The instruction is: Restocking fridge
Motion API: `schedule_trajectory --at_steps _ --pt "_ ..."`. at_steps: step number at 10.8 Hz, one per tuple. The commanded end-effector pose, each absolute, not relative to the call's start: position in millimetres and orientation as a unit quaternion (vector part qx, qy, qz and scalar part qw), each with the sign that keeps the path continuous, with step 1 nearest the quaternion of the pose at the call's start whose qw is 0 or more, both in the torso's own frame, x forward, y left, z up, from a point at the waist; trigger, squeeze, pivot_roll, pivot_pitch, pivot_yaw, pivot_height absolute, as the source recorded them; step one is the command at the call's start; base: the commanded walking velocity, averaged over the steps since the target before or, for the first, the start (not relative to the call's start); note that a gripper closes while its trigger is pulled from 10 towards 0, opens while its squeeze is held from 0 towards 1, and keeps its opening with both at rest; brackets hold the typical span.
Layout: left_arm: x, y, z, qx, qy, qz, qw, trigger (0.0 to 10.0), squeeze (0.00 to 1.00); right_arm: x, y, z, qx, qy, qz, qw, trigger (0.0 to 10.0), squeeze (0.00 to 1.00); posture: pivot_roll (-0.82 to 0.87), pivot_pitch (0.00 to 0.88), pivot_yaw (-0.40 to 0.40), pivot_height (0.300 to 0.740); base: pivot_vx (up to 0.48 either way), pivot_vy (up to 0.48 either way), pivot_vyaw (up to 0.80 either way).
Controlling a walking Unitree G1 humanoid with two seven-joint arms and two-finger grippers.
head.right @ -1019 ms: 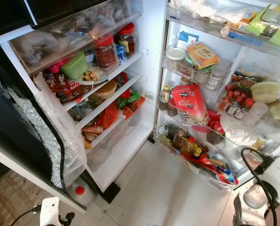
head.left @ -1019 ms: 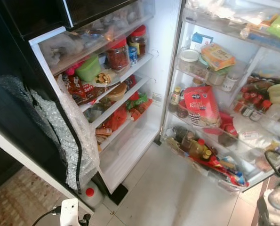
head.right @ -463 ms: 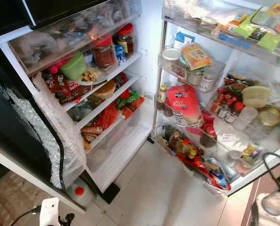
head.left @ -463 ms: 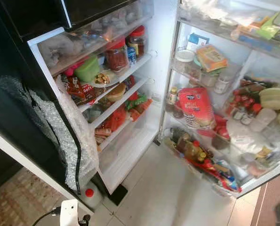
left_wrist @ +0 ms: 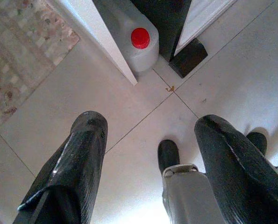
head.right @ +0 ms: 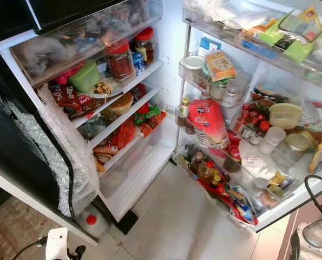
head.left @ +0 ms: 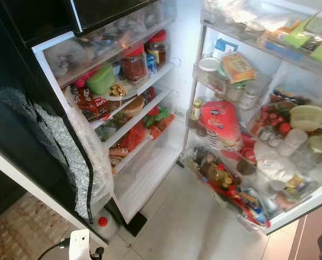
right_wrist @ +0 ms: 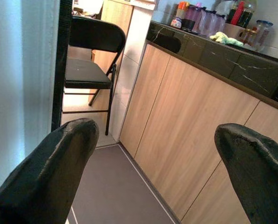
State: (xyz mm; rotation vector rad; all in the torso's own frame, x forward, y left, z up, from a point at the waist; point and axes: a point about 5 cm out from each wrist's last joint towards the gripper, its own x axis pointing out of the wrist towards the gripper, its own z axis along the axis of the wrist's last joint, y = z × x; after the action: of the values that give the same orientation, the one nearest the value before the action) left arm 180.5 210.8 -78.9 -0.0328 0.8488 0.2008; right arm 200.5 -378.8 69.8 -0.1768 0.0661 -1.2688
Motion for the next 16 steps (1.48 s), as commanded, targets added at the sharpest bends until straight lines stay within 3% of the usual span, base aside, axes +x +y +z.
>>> schedule_trajectory --at_steps 1,10,14,16 --pt "174.3 212.4 -82.1 -0.017 0.425 0.099 0.9 10.0 0.0 193.7 -382.4 68.2 -0.075 0.035 -0.603 0.794 10.0 0.0 -0.15 0.069 0.035 0.74 0.0 0.0 0.0" --pt "178.0 210.4 -80.5 -0.014 0.418 0.095 0.903 10.0 0.0 191.3 -378.2 63.3 -0.073 0.042 -0.601 0.795 10.0 0.0 -0.15 0.067 0.037 0.74 0.0 0.0 0.0" --pt "178.7 208.3 -80.4 -0.01 0.416 0.09 0.905 10.0 0.0 192.6 -360.7 51.6 -0.057 0.043 -0.554 0.829 10.0 0.0 -0.15 0.061 0.038 0.74 0.0 0.0 0.0" --pt "179.8 205.8 -80.1 -0.007 0.414 0.083 0.907 10.0 0.0 178.8 -355.1 34.6 -0.064 0.07 -0.547 0.832 10.0 0.0 -0.15 0.059 0.039 0.74 0.0 0.0 0.0"
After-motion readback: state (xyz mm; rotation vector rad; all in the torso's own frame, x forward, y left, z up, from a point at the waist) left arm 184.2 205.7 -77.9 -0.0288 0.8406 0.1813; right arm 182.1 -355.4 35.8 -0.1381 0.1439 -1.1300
